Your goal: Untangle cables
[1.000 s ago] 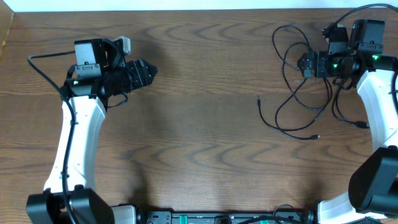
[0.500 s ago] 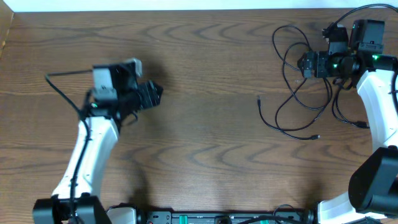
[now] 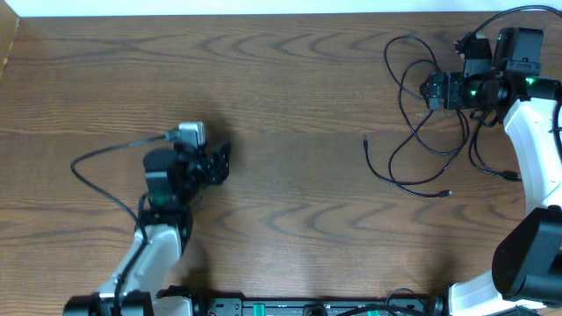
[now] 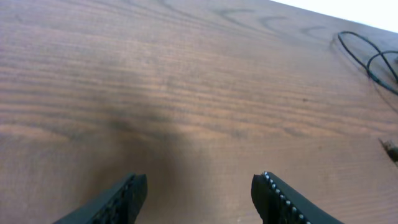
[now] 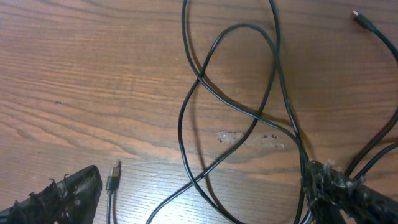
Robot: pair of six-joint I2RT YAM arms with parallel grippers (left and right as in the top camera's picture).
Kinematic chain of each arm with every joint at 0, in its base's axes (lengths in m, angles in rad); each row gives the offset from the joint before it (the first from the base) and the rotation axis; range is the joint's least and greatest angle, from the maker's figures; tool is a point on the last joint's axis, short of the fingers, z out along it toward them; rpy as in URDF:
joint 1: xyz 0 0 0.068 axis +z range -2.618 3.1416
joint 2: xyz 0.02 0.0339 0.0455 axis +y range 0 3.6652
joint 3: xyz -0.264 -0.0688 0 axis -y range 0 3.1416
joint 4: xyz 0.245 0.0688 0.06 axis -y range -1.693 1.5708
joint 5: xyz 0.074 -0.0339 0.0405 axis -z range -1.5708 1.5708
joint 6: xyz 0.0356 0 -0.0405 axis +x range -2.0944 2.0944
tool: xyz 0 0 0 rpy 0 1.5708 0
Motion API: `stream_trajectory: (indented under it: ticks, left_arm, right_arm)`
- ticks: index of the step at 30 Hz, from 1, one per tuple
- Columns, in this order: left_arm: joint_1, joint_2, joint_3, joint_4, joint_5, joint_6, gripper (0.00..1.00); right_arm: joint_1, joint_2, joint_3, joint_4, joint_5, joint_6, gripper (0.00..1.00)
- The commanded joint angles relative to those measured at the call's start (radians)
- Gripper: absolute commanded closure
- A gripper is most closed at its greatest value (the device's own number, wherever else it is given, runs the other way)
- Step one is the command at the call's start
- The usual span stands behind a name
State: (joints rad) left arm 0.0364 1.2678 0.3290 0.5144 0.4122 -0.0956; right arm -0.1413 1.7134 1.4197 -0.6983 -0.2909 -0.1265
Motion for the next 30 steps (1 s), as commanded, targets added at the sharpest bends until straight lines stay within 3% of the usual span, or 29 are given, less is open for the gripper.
stream_trajectory:
  ticks: [1,14,23,30]
  left_arm:
    - [-0.002,-0.045,-0.085,0.046,-0.033,0.024,0.40]
    - [-0.001,-0.271,-0.328,0.113,-0.075,0.024,0.40]
    - [0.000,-0.475,-0.325,-0.102,-0.107,0.024,0.40]
    - [0.000,-0.858,-0.325,-0.457,-0.120,0.025,0.40]
  right_arm:
    - [-0.001,0.005,-0.002,-0.001,0.001,0.010,0.01]
    - [-0.001,0.005,-0.002,-0.001,0.001,0.010,0.01]
    - [-0.001,0.005,-0.002,-0.001,0.001,0.010,0.01]
    - [-0.001,0.005,-0.002,-0.001,0.001,0.010,0.01]
